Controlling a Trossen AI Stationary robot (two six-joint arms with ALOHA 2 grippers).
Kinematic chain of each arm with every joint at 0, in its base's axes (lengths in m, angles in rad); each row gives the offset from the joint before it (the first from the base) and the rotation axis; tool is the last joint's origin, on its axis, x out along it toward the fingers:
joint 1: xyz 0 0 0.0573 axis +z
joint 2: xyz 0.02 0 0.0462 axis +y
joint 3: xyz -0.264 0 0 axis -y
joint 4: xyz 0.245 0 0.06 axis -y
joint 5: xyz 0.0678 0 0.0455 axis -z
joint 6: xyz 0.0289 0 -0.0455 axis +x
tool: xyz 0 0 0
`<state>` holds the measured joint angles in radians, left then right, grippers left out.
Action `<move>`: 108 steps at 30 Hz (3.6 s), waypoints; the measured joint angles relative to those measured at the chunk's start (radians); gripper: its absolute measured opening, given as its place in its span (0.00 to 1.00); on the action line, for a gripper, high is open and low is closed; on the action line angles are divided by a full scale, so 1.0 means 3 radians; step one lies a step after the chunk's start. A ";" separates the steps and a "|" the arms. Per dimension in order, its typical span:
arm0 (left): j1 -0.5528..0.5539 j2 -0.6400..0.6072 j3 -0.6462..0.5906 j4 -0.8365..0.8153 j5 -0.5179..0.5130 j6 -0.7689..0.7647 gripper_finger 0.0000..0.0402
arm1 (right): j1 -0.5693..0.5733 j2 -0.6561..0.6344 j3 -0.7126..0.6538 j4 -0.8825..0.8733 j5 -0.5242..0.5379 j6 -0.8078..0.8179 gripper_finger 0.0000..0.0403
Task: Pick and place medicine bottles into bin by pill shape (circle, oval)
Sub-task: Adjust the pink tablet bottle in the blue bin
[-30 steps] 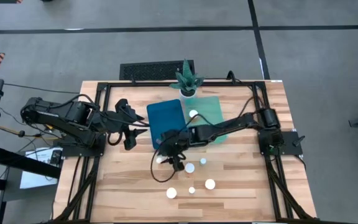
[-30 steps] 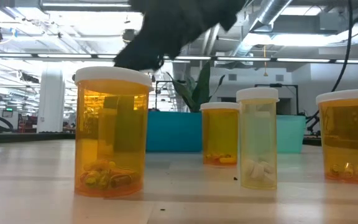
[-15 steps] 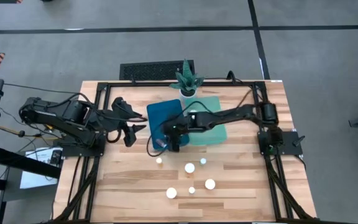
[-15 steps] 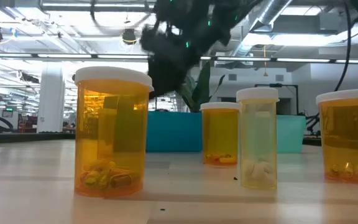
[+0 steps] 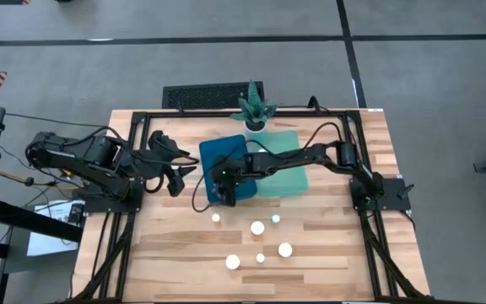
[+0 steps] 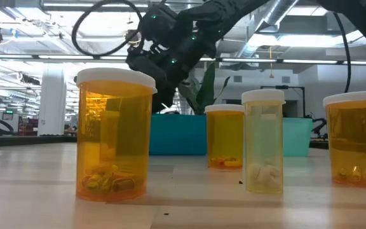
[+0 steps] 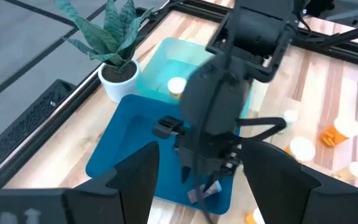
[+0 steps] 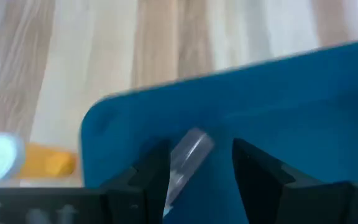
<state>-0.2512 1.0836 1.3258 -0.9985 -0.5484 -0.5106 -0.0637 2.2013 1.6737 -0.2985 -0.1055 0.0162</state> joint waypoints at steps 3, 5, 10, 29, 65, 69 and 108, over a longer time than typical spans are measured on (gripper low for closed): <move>0.0001 0.0000 0.0000 0.0001 -0.0008 0.0025 0.55 | -0.0051 -0.0008 0.0006 -0.0060 0.0000 -0.0068 0.45; 0.0001 0.0000 0.0000 -0.0003 -0.0037 0.0056 0.55 | -0.0063 -0.0004 0.0002 -0.0124 0.0000 -0.0080 0.45; 0.0006 0.0000 0.0000 -0.0028 -0.0135 0.0052 0.55 | -0.0032 0.0092 0.0003 -0.0121 -0.0010 -0.0047 0.44; 0.1089 0.0769 -0.0002 0.0138 0.1682 0.1890 0.55 | -0.0545 -0.2208 0.0062 -0.2198 -0.0283 0.0061 0.42; 0.1446 0.2831 -0.0001 0.0211 0.2606 0.3699 0.55 | 0.0022 -0.3613 0.0057 -0.2851 0.0298 0.0939 0.35; 0.1420 0.2831 -0.0001 0.0232 0.2409 0.3780 0.55 | 0.0022 -0.3613 0.0056 -0.2851 0.0298 0.0914 0.35; 0.1289 0.2831 -0.0191 0.0495 0.2100 0.3643 0.28 | 0.0021 -0.3611 0.0057 -0.2870 0.0287 0.0881 0.33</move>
<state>0.1356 1.9327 1.2686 -0.8501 0.0816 0.5824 -0.0574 1.1179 1.6909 -1.1595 -0.0193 0.2806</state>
